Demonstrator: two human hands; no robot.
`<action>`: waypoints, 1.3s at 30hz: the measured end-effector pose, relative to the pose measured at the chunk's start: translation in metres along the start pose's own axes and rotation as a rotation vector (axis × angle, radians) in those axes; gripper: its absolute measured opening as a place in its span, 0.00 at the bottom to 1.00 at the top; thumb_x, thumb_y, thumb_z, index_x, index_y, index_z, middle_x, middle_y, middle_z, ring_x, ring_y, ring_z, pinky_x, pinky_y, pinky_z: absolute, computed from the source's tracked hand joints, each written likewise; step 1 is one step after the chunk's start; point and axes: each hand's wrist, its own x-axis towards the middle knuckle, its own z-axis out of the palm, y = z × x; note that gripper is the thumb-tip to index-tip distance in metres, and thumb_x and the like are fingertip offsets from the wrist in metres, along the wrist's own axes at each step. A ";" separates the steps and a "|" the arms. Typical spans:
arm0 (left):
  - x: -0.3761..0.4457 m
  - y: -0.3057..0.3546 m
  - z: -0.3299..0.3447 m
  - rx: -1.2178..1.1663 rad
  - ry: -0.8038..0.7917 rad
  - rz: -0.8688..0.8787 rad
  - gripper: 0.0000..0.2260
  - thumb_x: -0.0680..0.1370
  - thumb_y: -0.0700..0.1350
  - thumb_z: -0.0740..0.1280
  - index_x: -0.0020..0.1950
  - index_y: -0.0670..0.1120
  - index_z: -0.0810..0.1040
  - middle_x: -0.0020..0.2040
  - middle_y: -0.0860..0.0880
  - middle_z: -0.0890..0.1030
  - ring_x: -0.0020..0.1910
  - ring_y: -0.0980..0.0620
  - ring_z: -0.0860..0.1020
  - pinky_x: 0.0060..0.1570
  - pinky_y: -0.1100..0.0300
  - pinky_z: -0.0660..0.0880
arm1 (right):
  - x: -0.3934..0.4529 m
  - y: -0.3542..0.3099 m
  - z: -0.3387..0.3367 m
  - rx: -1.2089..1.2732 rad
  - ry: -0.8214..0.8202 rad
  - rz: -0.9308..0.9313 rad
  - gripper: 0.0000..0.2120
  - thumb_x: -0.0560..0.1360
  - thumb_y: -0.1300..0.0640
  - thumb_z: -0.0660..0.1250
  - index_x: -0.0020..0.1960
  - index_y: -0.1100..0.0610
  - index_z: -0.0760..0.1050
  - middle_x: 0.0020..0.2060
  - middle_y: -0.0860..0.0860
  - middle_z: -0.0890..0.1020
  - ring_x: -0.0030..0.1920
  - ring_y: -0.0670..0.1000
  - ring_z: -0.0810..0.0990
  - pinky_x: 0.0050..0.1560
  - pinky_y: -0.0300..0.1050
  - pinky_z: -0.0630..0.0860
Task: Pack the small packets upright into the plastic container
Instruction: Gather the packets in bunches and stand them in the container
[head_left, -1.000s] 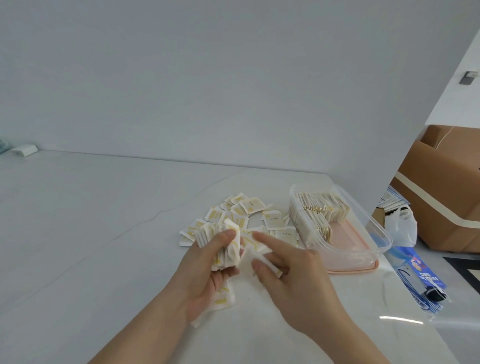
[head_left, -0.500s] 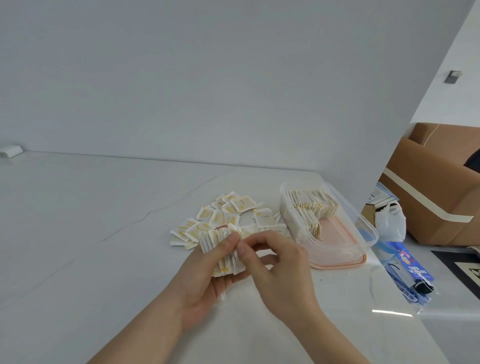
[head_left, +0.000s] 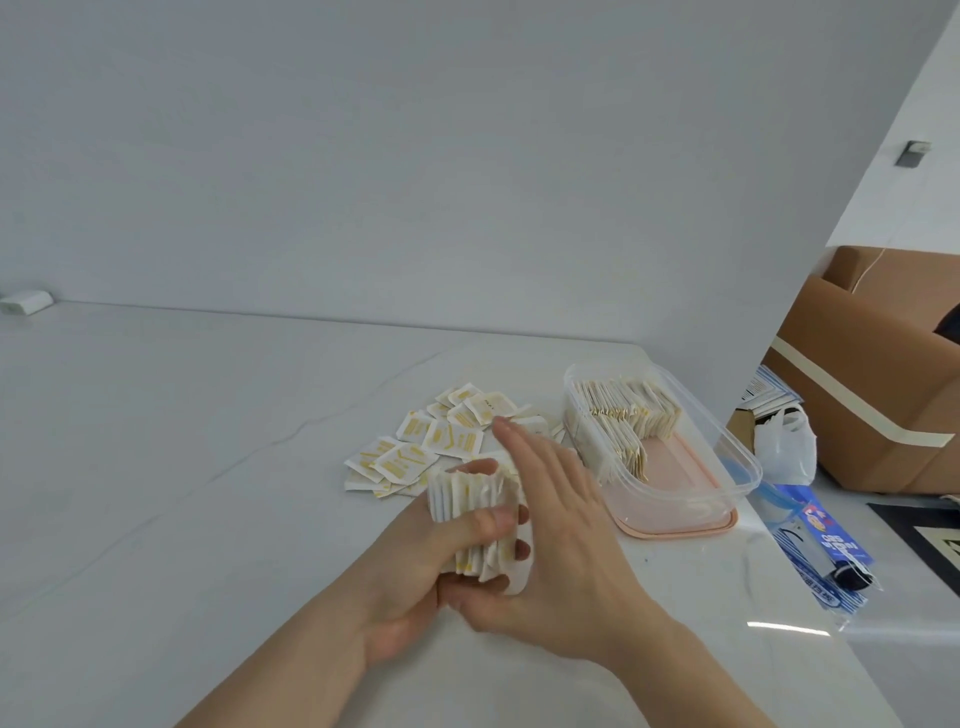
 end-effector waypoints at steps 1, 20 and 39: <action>-0.001 -0.002 0.002 -0.004 -0.025 -0.001 0.23 0.73 0.43 0.74 0.68 0.48 0.78 0.56 0.40 0.84 0.53 0.42 0.83 0.53 0.47 0.80 | -0.001 -0.002 0.003 -0.020 -0.032 -0.016 0.56 0.62 0.39 0.77 0.82 0.54 0.55 0.79 0.41 0.60 0.80 0.46 0.58 0.76 0.50 0.63; 0.016 0.032 -0.061 -0.283 0.452 0.122 0.09 0.80 0.41 0.63 0.51 0.39 0.82 0.44 0.43 0.84 0.42 0.47 0.82 0.41 0.55 0.73 | 0.017 0.054 0.026 -0.138 -0.142 0.415 0.32 0.78 0.38 0.64 0.78 0.49 0.64 0.82 0.47 0.55 0.81 0.53 0.54 0.78 0.54 0.60; 0.021 0.021 -0.055 -0.184 0.401 0.138 0.11 0.80 0.40 0.63 0.57 0.37 0.81 0.48 0.42 0.85 0.39 0.49 0.84 0.41 0.53 0.72 | 0.037 0.053 0.045 -0.306 -0.311 0.353 0.48 0.71 0.19 0.41 0.82 0.45 0.56 0.83 0.48 0.49 0.82 0.50 0.42 0.81 0.55 0.42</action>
